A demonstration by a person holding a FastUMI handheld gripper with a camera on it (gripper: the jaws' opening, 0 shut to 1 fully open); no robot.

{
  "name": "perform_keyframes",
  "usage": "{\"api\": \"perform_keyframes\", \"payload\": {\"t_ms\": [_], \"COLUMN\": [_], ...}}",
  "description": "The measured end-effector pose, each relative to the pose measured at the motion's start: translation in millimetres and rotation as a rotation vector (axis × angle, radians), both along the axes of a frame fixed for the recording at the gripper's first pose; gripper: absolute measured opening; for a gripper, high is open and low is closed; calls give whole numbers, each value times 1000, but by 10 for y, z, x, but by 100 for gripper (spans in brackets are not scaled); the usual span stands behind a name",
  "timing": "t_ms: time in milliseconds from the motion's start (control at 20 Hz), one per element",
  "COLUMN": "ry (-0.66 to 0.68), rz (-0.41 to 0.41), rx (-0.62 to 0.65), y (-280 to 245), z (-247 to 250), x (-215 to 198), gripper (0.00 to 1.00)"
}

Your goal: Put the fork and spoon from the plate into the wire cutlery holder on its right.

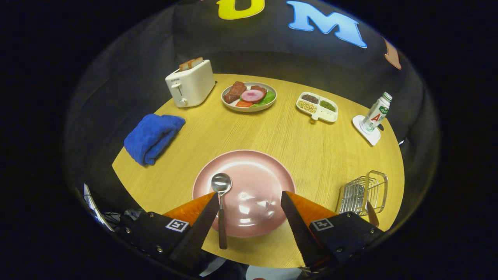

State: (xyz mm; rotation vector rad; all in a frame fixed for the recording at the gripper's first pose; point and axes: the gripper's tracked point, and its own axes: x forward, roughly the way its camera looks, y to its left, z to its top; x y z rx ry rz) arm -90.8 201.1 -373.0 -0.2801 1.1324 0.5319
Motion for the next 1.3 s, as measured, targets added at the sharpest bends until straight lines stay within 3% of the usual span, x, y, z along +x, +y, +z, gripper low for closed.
{"api": "perform_keyframes", "payload": {"t_ms": [550, 600, 700, 750, 900, 1000, 1100, 1150, 1200, 1300], "ry": [113, 122, 142, 150, 189, 196, 212, 209, 201, 197], "rz": [121, 129, 138, 142, 144, 137, 124, 114, 107, 98], "rx": [-62, -69, -67, -69, -68, -73, -61, -61, -74, -52], "y": [153, 154, 174, 195, 205, 177, 208, 199, 181, 203], "z": [-487, -531, -561, -589, -656, -748, -705, -689, -670, -655], "x": [-324, -342, -383, -402, -466, -510, -493, -487, -463, -437], "gripper": [96, 92, 71, 71, 46, 43, 12, 12, 4, 4]}}
